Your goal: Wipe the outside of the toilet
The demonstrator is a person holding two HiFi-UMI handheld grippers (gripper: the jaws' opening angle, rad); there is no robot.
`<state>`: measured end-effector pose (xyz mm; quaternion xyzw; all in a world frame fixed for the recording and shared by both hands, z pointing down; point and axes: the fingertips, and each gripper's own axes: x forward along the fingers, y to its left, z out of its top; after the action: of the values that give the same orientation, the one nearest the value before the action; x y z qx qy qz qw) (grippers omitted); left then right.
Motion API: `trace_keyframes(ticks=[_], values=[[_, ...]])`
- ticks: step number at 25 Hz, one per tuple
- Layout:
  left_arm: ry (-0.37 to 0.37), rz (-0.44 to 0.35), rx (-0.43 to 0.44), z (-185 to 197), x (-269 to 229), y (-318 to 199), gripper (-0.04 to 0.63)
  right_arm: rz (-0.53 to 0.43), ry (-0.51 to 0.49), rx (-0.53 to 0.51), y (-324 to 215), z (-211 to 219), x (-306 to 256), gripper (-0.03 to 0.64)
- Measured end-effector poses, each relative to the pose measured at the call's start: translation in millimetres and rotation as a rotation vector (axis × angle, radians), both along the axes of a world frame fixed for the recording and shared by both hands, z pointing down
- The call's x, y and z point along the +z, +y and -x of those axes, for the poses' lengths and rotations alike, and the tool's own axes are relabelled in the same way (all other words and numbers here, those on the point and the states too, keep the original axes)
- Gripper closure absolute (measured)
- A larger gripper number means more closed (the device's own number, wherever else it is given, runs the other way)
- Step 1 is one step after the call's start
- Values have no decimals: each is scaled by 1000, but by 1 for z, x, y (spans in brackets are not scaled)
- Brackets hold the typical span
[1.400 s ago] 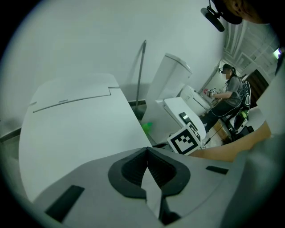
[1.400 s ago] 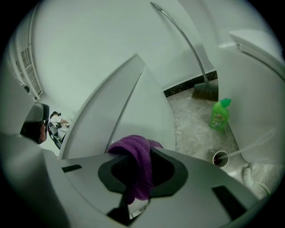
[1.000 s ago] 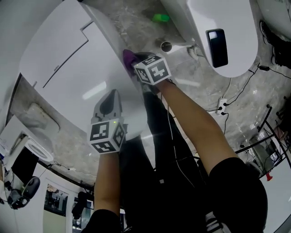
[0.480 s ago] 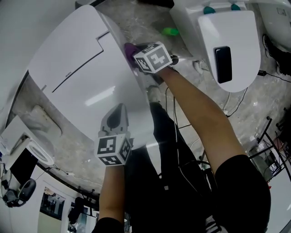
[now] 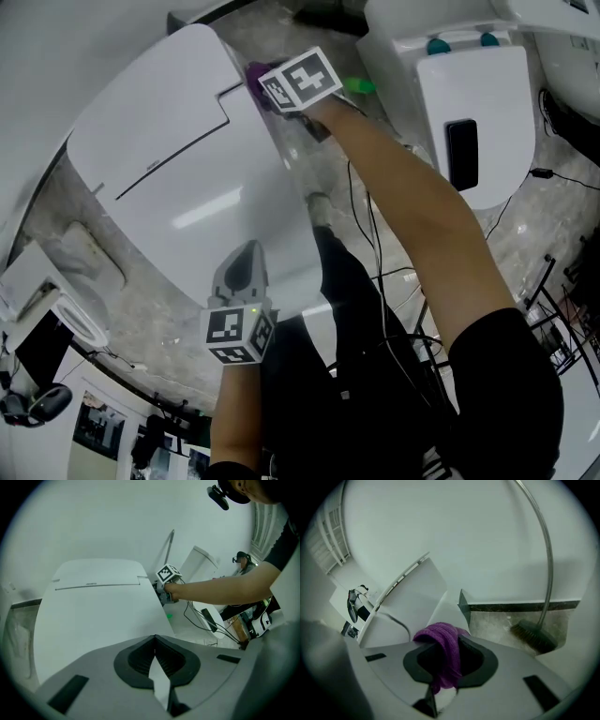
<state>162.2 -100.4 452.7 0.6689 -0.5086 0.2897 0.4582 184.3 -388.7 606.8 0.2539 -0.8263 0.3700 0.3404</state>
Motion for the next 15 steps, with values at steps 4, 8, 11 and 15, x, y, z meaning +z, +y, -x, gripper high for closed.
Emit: trace_keyframes(ticks=[4,8,11,15], values=[[5,15,-24,6,5,9,587,-119,4,-131,-31,15,-13,546],[11,-3,-30,10,1,10,587,-260,-29,-197,-67,34,-37,546],[19,-36,-33,9,-8,11,588,-254,-18,-165,-87,42,-39,546],[48,-13,-50,6,-4,26,588,-236,9,-130,-99,46,-31,546]])
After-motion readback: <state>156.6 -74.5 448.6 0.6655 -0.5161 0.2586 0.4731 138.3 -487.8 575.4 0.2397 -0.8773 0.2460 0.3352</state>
